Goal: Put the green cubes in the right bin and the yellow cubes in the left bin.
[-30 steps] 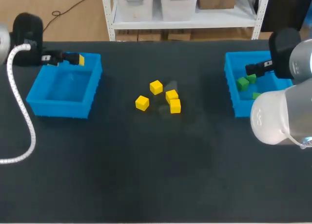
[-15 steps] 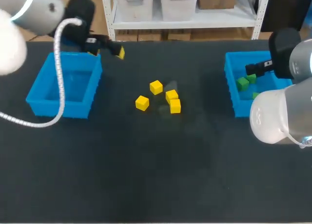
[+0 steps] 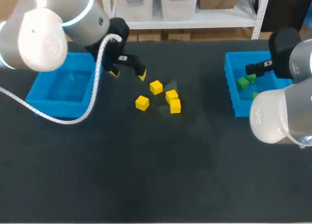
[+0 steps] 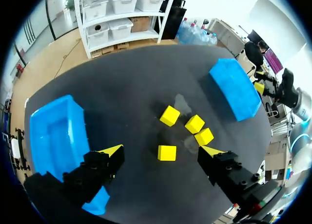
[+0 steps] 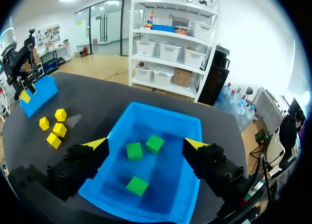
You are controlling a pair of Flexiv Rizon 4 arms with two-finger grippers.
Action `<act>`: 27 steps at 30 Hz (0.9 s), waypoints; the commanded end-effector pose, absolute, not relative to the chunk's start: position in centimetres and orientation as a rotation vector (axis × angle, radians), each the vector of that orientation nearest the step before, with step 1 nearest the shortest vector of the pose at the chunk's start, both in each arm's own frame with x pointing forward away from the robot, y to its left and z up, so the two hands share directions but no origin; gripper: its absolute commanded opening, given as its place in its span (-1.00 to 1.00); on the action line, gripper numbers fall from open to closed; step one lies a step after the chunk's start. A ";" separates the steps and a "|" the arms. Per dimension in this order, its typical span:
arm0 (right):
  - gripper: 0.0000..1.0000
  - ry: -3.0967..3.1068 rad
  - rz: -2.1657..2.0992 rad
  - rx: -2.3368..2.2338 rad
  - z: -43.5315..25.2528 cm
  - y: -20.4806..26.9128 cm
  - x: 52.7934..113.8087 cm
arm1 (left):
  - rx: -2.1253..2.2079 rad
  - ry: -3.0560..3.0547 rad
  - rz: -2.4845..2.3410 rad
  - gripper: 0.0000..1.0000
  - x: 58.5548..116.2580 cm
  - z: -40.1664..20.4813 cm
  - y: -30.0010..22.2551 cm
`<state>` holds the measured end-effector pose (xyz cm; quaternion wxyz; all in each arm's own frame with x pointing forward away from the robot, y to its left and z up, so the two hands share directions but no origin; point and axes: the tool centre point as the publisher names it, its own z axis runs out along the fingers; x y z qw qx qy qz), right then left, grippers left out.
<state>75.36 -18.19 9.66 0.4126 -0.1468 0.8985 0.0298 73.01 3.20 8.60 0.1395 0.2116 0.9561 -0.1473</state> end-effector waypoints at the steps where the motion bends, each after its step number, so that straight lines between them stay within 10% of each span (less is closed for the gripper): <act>1: 1.00 2.260 0.077 -0.370 9.7 -18.3 75.3 | 0.634 2.776 -0.398 1.00 73.4 6.9 2.0; 27: 1.00 2.260 0.077 -0.370 9.7 -18.3 75.3 | 0.894 2.897 -0.233 1.00 71.2 0.9 -0.9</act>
